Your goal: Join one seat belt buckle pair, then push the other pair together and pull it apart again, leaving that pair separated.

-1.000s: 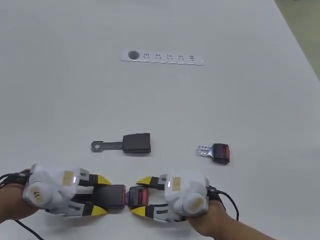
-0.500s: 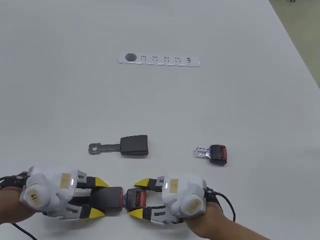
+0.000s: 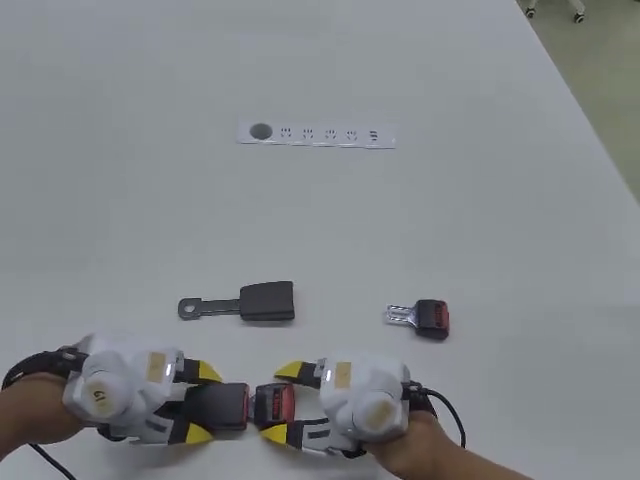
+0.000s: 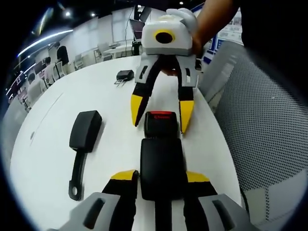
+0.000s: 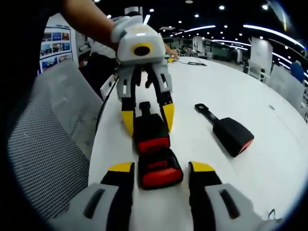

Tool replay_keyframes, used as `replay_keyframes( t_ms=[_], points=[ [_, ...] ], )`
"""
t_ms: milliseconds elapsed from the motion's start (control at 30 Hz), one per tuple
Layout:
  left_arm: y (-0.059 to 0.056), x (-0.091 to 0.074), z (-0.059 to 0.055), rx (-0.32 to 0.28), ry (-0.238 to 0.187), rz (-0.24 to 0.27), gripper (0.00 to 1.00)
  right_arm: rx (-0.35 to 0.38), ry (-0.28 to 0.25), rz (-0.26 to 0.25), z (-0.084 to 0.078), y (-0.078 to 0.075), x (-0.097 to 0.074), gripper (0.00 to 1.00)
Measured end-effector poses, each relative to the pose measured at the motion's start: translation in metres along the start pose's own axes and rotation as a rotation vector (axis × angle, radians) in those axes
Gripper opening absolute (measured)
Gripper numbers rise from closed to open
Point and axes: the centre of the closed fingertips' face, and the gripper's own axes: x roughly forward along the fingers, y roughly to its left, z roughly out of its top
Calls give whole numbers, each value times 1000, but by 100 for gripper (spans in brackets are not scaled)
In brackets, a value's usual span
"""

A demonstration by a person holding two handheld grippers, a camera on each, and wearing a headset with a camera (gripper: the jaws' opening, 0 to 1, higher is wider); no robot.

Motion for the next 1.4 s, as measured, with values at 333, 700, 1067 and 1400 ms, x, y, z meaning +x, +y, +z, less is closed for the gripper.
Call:
replay_keyframes(
  t_ms=[333, 700, 1067, 1400],
  points=[
    [16, -23, 40, -172, -141, 118, 69, 62, -91, -60, 19, -4, -28, 81],
    [41, -41, 79, -188, -240, 235, 83, 92, -138, -189, 25, -30, -76, 94],
    [63, -44, 99, -171, -260, 268, 84, 146, -110, -305, -5, -70, -130, 96],
    [97, -32, 112, -147, -261, 262, 85, 171, -55, -365, -40, -106, -177, 95]
  ],
)
